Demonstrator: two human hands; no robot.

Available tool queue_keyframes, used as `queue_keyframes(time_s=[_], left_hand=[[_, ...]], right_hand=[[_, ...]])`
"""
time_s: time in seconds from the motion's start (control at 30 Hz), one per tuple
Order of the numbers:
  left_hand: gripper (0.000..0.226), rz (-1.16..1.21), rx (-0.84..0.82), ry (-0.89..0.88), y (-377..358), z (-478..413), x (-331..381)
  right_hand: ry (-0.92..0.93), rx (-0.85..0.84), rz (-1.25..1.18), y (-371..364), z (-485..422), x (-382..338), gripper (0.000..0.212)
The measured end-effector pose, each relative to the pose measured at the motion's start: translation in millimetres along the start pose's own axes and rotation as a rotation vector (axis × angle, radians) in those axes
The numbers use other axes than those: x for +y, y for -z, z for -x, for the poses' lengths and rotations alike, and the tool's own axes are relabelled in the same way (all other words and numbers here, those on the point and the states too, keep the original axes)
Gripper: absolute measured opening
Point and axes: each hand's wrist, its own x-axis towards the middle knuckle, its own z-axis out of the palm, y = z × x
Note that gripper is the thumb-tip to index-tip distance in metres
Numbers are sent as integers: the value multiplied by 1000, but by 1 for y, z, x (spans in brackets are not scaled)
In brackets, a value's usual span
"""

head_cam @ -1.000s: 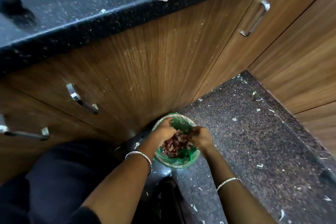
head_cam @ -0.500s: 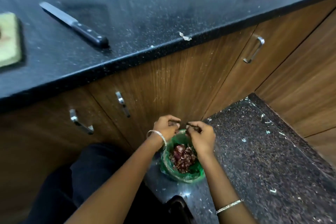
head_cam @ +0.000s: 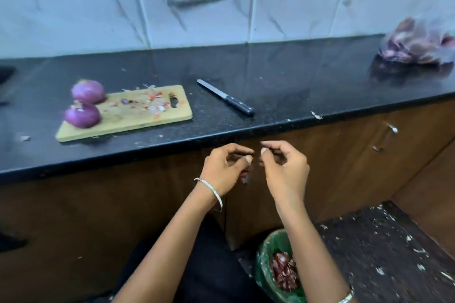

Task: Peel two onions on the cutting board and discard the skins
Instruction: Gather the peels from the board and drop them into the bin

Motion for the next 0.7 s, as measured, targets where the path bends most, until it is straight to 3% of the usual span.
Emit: queue_keyframes(time_s=[0.23, 0.47, 0.6, 0.7], left_hand=[[14, -106, 170, -151, 101, 14, 69], [15, -420, 608, -250, 177, 0, 86], [18, -610, 871, -318, 206, -3, 75], [20, -748, 929, -285, 227, -9, 61]], right_hand=[[253, -120, -32, -61, -12, -86, 14], [285, -366, 120, -136, -61, -119, 14], [343, -623, 343, -188, -84, -121, 41], [360, -796, 485, -226, -98, -122, 70]])
